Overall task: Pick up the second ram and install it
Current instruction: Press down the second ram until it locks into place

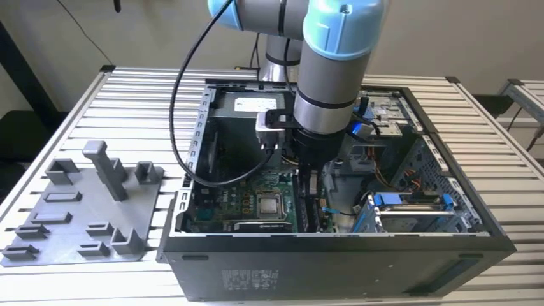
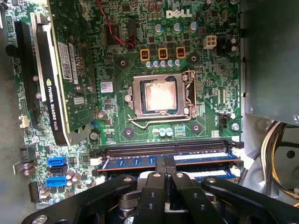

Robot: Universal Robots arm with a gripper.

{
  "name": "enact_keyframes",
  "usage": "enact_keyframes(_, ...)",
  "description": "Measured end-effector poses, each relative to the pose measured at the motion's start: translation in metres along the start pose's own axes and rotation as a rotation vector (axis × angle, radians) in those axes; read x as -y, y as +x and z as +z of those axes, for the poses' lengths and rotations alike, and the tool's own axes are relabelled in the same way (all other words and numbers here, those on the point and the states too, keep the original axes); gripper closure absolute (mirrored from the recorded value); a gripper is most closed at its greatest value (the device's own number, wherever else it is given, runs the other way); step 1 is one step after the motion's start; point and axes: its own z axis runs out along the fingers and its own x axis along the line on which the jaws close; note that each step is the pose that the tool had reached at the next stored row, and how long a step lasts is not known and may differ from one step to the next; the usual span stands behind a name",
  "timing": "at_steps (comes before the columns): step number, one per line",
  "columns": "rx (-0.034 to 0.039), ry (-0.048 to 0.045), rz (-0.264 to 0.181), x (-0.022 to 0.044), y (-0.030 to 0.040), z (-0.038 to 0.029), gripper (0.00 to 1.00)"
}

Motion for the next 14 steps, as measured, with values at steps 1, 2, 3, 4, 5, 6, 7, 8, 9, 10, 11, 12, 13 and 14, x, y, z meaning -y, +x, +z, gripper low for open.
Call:
enact_keyframes(1,0.0001,-0.0001,0.0,0.0,0.0,0.0019,0.89)
enact_keyframes(2,0.0002,-0.0001,0.0,-0.0001,0.0,0.0037,0.89)
enact_keyframes(3,0.0001,-0.0003,0.0,-0.0001,0.0,0.0055,0.89)
enact_keyframes(4,-0.0006,-0.0007,0.0,-0.0002,0.0001,0.007,0.89)
enact_keyframes(5,-0.0015,-0.001,0.0,-0.0002,0.0002,0.0085,0.89)
enact_keyframes(6,-0.0022,-0.0011,0.0,-0.0002,0.0003,0.0101,0.89)
enact_keyframes(7,-0.0013,-0.0009,0.0,-0.0002,0.0002,0.012,0.89)
enact_keyframes(8,-0.0008,-0.0008,0.0,-0.0002,0.0002,0.0127,0.89)
enact_keyframes(9,-0.0005,-0.0008,0.0,-0.0002,0.0001,0.0129,0.89)
enact_keyframes(10,-0.0003,-0.0007,-0.001,-0.0002,0.0,0.0129,0.89)
enact_keyframes(11,-0.0003,-0.0008,-0.001,-0.0002,-0.0001,0.0119,0.89)
enact_keyframes(12,0.0006,-0.0005,-0.001,-0.0002,-0.0002,0.011,0.89)
enact_keyframes(13,0.0021,-0.0004,-0.001,-0.0001,-0.0003,0.0099,0.89)
enact_keyframes(14,0.0026,-0.0003,0.0,-0.0001,-0.0004,0.0086,0.89)
